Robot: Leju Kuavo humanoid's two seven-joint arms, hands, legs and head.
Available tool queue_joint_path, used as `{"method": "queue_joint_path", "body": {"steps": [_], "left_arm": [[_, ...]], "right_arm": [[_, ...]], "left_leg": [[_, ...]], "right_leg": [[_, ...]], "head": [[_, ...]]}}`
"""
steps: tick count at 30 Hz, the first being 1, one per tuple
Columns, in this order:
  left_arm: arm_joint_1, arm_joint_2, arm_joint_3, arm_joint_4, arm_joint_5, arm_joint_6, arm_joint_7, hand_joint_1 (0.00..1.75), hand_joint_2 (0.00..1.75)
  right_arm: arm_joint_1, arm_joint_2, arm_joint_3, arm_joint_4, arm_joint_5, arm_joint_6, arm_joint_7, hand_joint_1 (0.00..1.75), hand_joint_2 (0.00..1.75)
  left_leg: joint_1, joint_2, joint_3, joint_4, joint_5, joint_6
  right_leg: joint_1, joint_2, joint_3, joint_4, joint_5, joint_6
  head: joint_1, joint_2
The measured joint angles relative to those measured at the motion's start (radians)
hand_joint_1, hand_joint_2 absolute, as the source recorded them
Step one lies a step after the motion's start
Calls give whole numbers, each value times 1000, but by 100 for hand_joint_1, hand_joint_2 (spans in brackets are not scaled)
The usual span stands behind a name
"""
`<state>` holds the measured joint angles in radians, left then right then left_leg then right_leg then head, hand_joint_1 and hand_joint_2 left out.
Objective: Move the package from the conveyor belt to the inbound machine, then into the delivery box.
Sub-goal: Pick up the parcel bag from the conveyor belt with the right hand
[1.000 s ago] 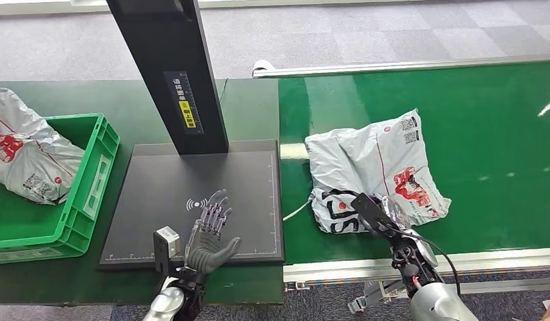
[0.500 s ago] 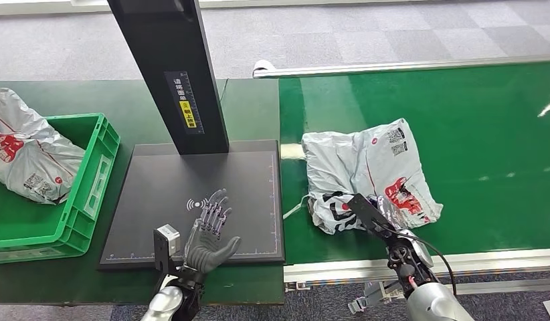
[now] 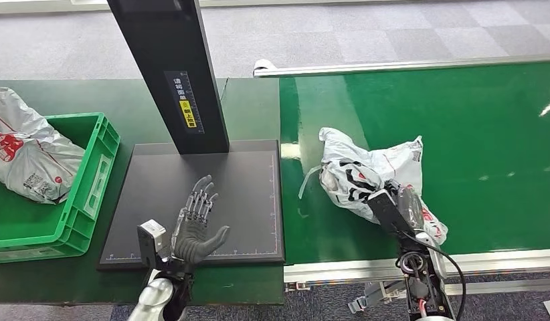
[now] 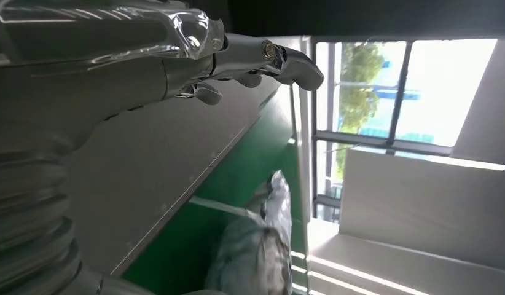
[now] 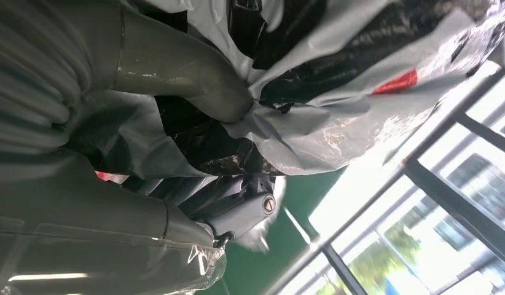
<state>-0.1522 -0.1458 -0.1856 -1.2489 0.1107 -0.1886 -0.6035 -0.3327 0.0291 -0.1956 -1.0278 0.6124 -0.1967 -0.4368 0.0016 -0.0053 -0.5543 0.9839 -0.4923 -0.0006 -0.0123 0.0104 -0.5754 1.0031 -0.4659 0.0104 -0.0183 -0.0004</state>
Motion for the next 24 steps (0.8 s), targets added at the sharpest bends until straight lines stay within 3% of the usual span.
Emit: {"method": "queue_joint_path", "body": {"steps": [5, 12, 17, 24], "left_arm": [[2, 10, 29, -66, -23, 15, -10, 0, 175], [11, 13, 74, -135, -82, 47, -16, 0, 175], [-4, 22, 118, -141, -109, 88, -17, 0, 175], [-11, 42, 194, -140, -106, 137, -25, 0, 175]], "right_arm": [[79, -10, 62, -222, -12, 3, 11, 175, 175], [126, -25, 156, -383, -54, 75, 11, 175, 175], [63, -32, 257, -369, -76, 166, 39, 175, 175], [-104, -25, 377, -195, -130, 230, 40, 175, 175]], "left_leg": [[0, 1, 1, 0, 0, 0], [0, 1, 1, 0, 0, 0], [0, 2, 1, 0, 1, -1], [0, 1, 2, 0, 2, -1]], "right_leg": [[0, 0, 0, 0, 0, 0], [0, 0, 1, 0, 0, 0], [0, 1, 1, 0, 0, 0], [0, 0, 1, 1, 0, 0]], "head": [[0, 0], [0, 0], [0, 0], [0, 0]]}}
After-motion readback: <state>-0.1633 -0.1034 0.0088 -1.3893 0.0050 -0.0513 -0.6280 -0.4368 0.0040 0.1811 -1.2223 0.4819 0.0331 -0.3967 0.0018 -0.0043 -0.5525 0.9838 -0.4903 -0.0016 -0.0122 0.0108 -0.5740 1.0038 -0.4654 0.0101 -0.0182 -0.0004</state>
